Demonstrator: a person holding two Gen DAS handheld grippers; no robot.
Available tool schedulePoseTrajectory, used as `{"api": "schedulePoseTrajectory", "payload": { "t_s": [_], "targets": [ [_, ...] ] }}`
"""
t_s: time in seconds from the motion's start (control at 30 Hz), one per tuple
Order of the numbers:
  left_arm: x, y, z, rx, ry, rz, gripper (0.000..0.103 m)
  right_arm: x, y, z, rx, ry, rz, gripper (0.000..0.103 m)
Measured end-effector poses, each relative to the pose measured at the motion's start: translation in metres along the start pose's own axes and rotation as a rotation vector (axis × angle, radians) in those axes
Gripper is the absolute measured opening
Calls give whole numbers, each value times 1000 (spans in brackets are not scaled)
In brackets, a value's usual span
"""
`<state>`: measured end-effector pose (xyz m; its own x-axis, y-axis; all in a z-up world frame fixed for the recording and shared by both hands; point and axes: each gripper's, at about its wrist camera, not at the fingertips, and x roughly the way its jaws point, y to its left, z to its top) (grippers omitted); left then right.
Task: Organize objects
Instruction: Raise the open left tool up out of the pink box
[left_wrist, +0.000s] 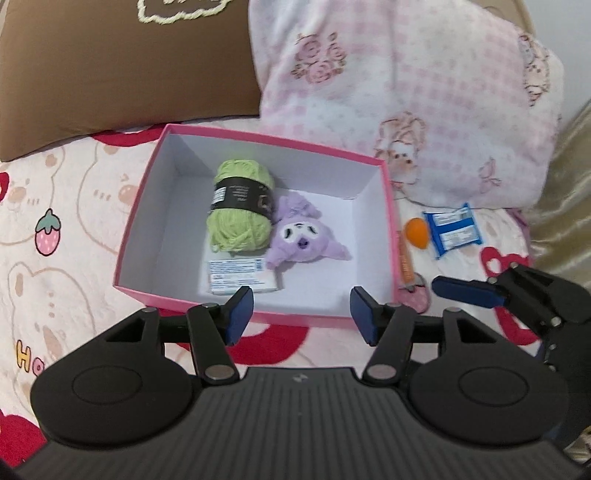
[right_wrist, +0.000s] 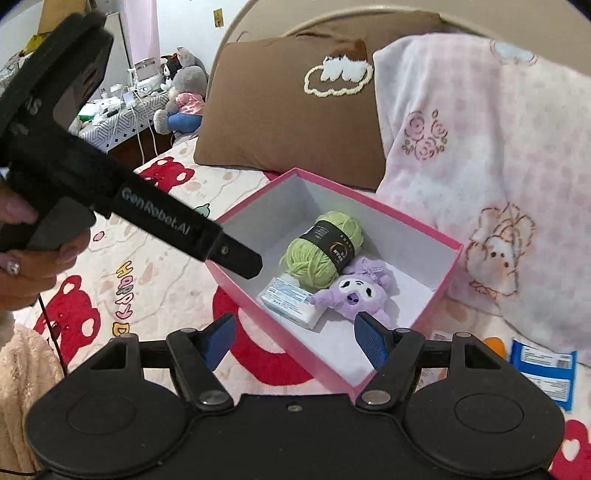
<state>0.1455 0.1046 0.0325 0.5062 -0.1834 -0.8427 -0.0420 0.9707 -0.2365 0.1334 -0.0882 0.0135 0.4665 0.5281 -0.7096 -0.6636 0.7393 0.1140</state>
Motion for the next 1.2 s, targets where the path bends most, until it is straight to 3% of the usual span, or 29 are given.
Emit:
{"api": "schedulePoseTrajectory", "payload": {
  "t_s": [0.27,0.6,0.93,1.2],
  "targets": [
    [-32,-20,-17,52,-23,11,65,-34,4,-6,10,-2,2,75],
    [-69,-47,-39,117,-51,-38,69,-75,4,-25,-28,-13,-41,77],
    [-68,-76,-61,160,-31,-70,70,-96,-3,-49,-43,6,-75,79],
    [-45,-99,-75,180,-5,-125,70,-100,-10,-71,-47,24,-97,79]
  ]
}}
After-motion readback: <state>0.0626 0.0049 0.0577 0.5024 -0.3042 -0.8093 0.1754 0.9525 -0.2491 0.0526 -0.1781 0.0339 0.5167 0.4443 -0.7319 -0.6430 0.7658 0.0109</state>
